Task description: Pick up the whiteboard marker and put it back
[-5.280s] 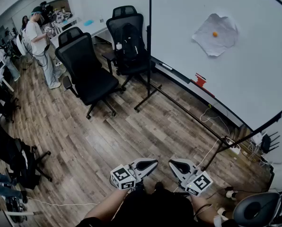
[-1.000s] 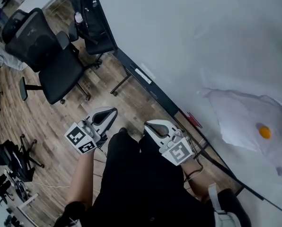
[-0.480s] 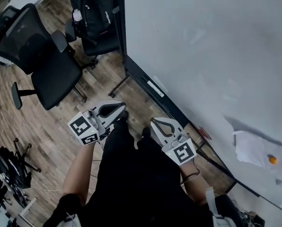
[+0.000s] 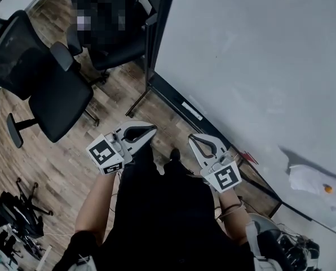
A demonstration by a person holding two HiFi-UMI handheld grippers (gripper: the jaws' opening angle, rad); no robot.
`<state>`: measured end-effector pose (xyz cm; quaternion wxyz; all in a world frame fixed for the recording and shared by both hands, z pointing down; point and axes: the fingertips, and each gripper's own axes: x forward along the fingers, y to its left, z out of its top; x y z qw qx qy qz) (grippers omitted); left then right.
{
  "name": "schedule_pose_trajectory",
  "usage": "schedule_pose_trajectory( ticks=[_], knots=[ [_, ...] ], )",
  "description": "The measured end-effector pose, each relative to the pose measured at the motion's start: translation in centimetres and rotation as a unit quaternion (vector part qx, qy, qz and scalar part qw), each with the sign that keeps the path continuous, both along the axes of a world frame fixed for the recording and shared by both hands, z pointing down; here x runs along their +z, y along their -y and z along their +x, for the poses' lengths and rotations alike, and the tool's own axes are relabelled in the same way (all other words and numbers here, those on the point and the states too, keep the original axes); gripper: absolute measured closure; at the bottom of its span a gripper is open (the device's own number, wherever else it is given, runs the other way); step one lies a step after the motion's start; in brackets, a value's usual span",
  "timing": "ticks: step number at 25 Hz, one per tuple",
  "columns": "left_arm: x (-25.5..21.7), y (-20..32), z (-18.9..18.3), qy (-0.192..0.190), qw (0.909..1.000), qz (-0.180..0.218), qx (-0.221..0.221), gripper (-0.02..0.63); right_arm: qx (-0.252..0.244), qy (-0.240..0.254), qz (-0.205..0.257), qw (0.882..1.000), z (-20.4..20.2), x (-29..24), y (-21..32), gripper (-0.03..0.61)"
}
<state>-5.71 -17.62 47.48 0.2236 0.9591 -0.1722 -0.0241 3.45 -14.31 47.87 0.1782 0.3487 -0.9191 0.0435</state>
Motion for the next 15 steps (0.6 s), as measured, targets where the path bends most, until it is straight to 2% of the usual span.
schedule_pose_trajectory(
  ticks=[5,10,15],
  knots=[
    [0.4,-0.2,0.0,-0.003,0.9995,-0.002,0.031,0.601,0.021,-0.029,-0.022,0.999,0.4,0.8,1.2,0.558],
    [1.5,0.0,1.0,-0.007,0.9987,-0.012,0.049,0.601,0.030,-0.004,-0.040,0.999,1.4,0.5,1.8,0.557],
    [1.4,0.9,2.5,-0.006,0.9991,-0.010,0.040,0.601,0.005,-0.033,-0.036,0.999,2.1,0.9,1.4,0.557]
  ],
)
